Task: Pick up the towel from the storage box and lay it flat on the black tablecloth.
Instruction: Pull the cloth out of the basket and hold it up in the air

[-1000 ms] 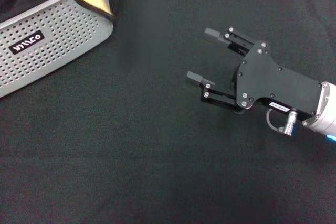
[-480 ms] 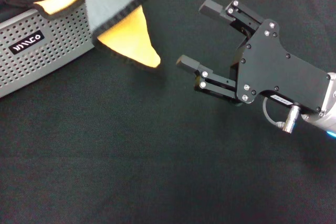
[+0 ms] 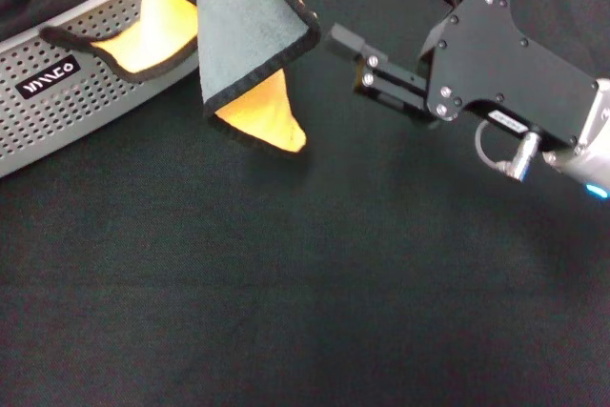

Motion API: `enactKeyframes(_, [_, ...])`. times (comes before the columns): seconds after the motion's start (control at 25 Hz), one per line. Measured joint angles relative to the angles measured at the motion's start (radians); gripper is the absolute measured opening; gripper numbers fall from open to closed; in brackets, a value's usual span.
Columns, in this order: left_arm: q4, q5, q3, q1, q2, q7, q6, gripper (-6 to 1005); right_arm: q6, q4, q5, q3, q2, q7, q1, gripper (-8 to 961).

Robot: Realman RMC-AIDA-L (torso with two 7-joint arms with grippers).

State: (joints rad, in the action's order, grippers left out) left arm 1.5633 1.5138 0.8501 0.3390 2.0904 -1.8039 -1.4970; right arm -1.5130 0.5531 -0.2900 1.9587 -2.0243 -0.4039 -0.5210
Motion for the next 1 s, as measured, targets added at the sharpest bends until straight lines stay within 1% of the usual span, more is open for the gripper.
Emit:
enactKeyframes(0.2, [-0.037, 0.0, 0.004, 0.0, 0.0, 0.014, 0.0, 16, 0.025, -0.044, -0.004, -0.005, -0.002, -0.009, -0.054, 709])
enactKeyframes(0.44, [-0.04, 0.0, 0.004, -0.003, 0.0, 0.016, 0.0, 15, 0.032, -0.04, -0.008, 0.035, -0.004, -0.01, -0.049, 496])
enactKeyframes(0.68, [-0.042, -0.001, 0.006, -0.003, 0.0, 0.015, -0.001, 15, 0.025, -0.024, -0.006, 0.073, -0.004, -0.019, -0.038, 418])
enactKeyframes(0.8, [-0.043, -0.001, 0.012, 0.002, 0.0, 0.015, -0.001, 16, 0.026, -0.022, 0.0, 0.083, -0.003, -0.019, -0.041, 419])
enactKeyframes(1.0, [-0.044, -0.002, 0.016, 0.003, 0.001, 0.015, -0.002, 16, 0.039, -0.022, 0.002, 0.083, -0.003, -0.021, -0.067, 416])
